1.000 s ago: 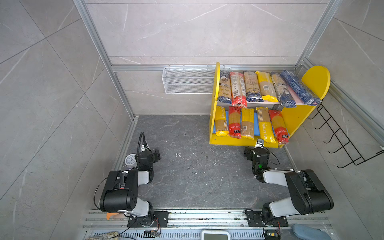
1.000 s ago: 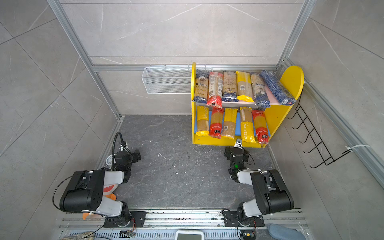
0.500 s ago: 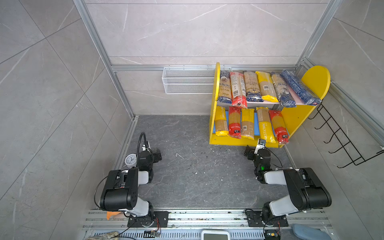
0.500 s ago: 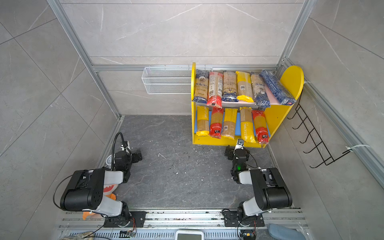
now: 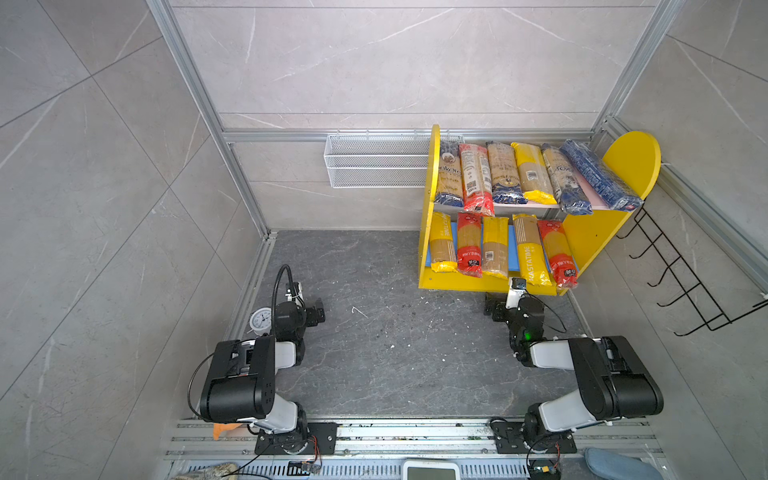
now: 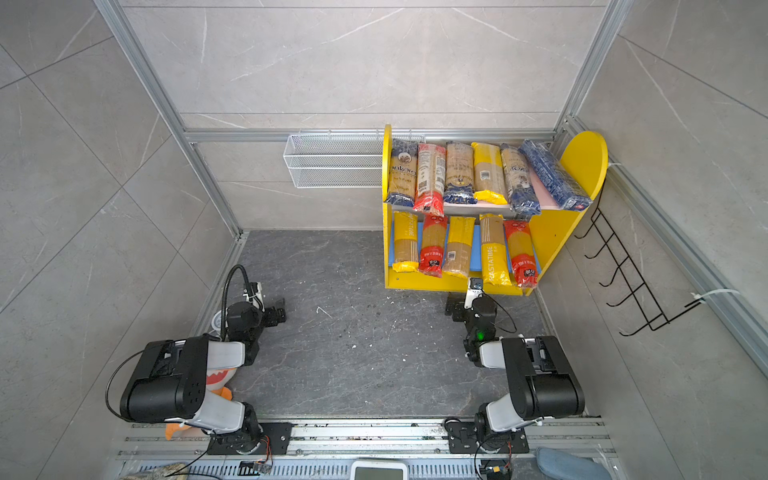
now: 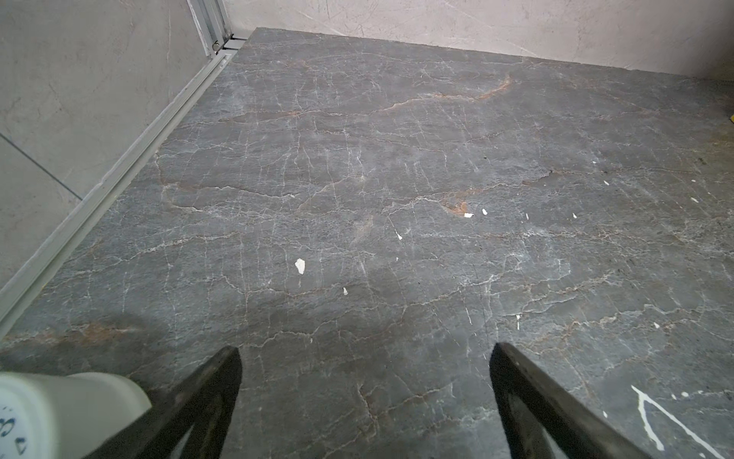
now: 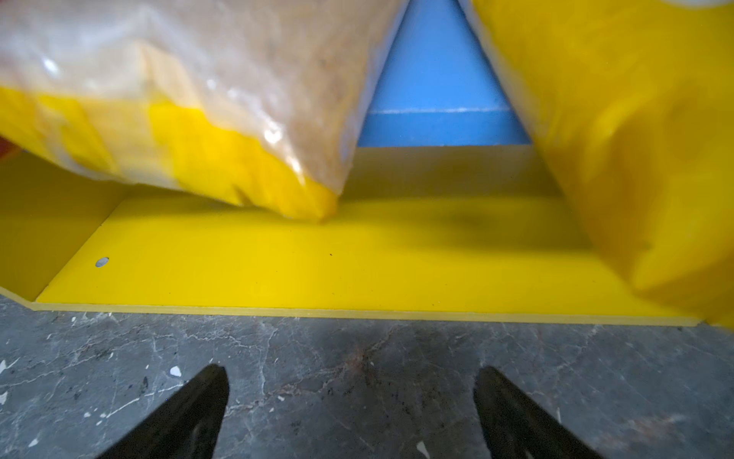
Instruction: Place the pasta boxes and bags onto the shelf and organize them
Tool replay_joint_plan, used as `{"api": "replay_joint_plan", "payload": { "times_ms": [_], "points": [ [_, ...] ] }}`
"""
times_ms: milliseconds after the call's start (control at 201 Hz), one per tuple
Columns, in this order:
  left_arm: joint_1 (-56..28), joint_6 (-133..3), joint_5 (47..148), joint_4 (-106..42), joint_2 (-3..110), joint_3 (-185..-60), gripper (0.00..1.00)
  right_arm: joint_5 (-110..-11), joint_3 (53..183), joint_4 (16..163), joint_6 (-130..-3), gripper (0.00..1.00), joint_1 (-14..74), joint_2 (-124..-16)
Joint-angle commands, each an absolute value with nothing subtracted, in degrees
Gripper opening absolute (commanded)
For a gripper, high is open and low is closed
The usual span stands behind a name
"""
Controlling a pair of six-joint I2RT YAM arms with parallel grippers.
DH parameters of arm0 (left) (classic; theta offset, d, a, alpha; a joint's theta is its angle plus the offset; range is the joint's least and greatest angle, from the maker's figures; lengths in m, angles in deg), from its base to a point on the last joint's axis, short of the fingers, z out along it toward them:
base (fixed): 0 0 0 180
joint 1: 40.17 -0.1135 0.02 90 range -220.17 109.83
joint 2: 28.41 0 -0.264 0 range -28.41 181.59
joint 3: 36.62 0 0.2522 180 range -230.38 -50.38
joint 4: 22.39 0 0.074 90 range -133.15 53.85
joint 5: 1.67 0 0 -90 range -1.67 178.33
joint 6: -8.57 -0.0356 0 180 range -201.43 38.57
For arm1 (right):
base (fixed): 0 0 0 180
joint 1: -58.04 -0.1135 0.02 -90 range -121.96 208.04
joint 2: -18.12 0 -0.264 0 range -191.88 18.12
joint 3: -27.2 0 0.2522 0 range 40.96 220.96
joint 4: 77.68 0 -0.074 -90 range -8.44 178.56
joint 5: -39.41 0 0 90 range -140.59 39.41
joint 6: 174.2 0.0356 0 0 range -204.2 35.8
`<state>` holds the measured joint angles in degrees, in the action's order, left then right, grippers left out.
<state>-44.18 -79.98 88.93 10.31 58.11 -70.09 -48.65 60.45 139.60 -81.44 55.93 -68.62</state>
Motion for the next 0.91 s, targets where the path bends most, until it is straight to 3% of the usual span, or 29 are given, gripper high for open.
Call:
{"api": "replay_joint_plan", "payload": {
  "times_ms": [0,587,901],
  "points": [
    [-44.31,-81.33,89.65,13.11,57.77,-70.89,1.00,-49.80,61.27,139.53,-82.42,1.00,56.02,-68.46],
    [-44.57,-81.93,92.36,13.64,57.98,-70.75,1.00,-49.88,61.29,139.53,-82.43,1.00,56.01,-68.50],
    [-45.97,-84.21,102.04,15.74,57.69,-69.50,1.00,-49.87,61.29,139.53,-82.44,1.00,56.15,-68.54]
  ]
}}
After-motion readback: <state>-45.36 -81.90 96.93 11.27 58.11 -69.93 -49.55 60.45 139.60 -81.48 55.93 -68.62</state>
